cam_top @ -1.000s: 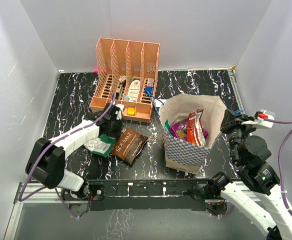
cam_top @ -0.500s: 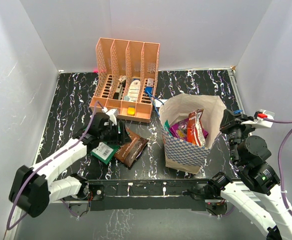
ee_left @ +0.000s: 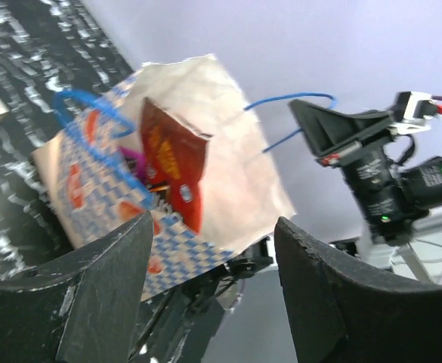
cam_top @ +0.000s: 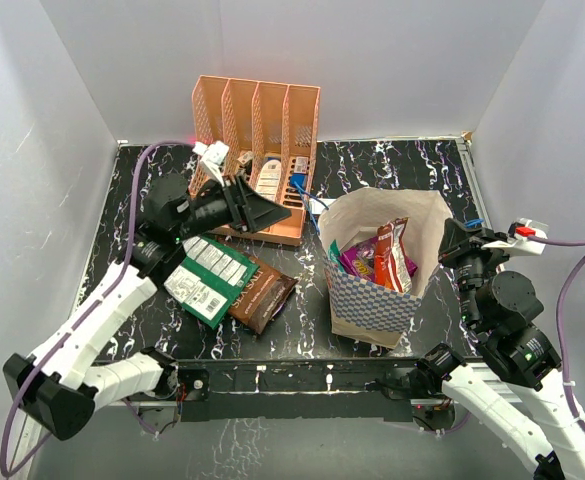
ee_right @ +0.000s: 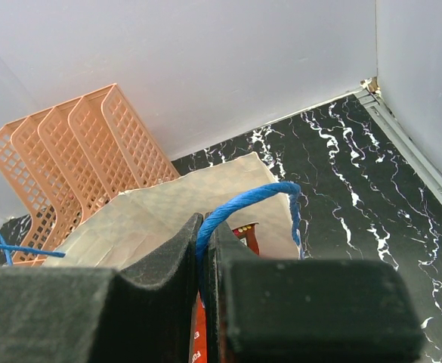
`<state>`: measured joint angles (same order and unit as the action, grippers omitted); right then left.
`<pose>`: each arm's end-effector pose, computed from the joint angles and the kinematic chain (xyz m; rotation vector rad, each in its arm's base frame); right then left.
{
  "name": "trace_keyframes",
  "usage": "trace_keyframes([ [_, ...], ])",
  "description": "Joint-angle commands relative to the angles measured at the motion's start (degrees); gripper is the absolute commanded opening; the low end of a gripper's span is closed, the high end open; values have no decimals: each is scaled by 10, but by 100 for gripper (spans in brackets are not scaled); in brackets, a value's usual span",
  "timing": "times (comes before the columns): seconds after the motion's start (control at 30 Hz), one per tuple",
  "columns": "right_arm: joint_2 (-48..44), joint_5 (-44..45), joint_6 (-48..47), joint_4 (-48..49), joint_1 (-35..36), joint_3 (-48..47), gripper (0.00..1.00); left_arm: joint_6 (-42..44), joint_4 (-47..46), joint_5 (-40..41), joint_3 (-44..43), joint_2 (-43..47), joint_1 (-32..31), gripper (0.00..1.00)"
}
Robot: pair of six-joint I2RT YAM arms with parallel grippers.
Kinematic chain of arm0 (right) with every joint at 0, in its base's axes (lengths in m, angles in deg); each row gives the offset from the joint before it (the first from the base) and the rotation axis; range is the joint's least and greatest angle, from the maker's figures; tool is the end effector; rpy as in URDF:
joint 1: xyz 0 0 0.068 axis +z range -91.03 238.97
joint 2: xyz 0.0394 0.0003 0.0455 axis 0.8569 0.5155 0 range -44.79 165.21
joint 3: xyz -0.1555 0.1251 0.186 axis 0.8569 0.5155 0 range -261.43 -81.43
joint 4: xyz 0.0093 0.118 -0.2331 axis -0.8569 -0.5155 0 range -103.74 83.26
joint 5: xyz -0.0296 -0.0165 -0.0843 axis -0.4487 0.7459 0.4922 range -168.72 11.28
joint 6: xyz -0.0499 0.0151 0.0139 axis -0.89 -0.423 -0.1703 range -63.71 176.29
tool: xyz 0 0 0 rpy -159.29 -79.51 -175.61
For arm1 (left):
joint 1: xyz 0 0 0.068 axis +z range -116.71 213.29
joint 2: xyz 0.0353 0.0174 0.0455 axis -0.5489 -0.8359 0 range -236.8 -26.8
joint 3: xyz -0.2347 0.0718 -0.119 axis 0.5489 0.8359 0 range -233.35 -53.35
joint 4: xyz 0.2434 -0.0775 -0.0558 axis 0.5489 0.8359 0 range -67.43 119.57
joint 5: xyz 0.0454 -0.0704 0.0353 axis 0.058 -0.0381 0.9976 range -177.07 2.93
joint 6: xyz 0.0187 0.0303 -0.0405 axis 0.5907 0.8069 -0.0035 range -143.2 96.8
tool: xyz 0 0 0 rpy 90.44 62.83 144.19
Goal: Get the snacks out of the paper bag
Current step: Take out the snack from the paper bag.
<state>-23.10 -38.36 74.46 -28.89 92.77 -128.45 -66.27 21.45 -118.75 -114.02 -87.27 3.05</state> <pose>0.0721 0.0206 0.3758 0.3554 1.4898 0.1896 0.1970 -0.1365 0.4065 0.2953 1.7153 -1.4015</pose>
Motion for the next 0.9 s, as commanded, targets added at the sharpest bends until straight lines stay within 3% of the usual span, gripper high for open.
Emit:
trace_keyframes([
  [0.0, -6, -11, 6, 27, 1, -2, 8, -53, -148, -55, -56, -59, -75, 63],
  [0.13, -4, -15, 11, 30, 1, -2, 8, 30, -85, -6, -171, -156, -169, 62],
  [0.23, -4, -16, 12, 30, 1, -3, 8, 59, -36, 40, -229, -220, -196, 61],
  [0.53, -9, -14, 15, 30, 1, -4, 8, 157, 92, 289, -327, -353, -288, 62],
  [0.63, -12, -11, 14, 27, 1, -4, 8, 150, 133, 331, -358, -395, -306, 58],
  [0.87, -14, -8, 13, 25, 1, 0, 8, 111, 149, 349, -390, -457, -318, 47],
])
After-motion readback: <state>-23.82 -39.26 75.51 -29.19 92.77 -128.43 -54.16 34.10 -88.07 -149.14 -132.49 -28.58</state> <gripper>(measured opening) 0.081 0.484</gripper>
